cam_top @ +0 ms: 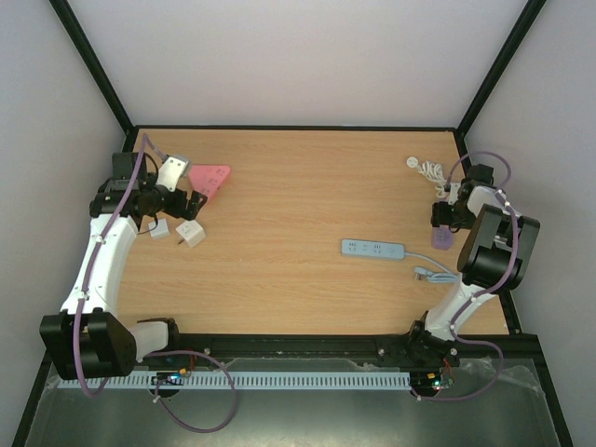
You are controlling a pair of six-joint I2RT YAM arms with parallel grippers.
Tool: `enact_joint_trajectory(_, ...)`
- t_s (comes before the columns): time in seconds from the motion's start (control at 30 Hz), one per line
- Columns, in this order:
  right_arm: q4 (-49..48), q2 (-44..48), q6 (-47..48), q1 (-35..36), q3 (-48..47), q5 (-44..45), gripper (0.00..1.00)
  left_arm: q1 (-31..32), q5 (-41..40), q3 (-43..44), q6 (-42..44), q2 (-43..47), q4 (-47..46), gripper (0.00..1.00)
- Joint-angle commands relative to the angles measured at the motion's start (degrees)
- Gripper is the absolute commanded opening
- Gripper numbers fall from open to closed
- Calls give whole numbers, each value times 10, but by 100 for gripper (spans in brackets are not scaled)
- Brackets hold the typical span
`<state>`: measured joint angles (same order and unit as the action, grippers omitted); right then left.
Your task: Pull the plug off the socket
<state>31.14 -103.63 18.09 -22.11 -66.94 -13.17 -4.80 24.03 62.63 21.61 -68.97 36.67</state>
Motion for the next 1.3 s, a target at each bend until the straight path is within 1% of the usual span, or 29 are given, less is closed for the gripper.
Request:
enact_joint_trajectory(0.0, -25, -3, -3, 0, 11, 0, 62, -1, 10, 1, -10, 8, -8, 100)
enact_joint_trajectory(0.13, -28, -9, -3, 8, 4, 0, 56, -1, 14, 0, -14, 6, -11, 99)
enact_joint_trajectory(0.27, -29, -20, 0, 32, -6, 2, 50, -1, 15, 0, -16, 6, -10, 100)
enact_joint_trajectory(0.5, -20, -50, -9, 103, -45, -22, 48, -1, 12, -1, -15, 8, -9, 100)
enact_joint_trajectory(0.67, -14, -72, -14, 173, -74, -34, 47, -1, 8, -2, -14, 8, -8, 100)
enact_joint_trajectory(1.27, -6, -130, -26, 483, -171, -43, 47, -7, 21, 19, -37, -8, 1, 100)
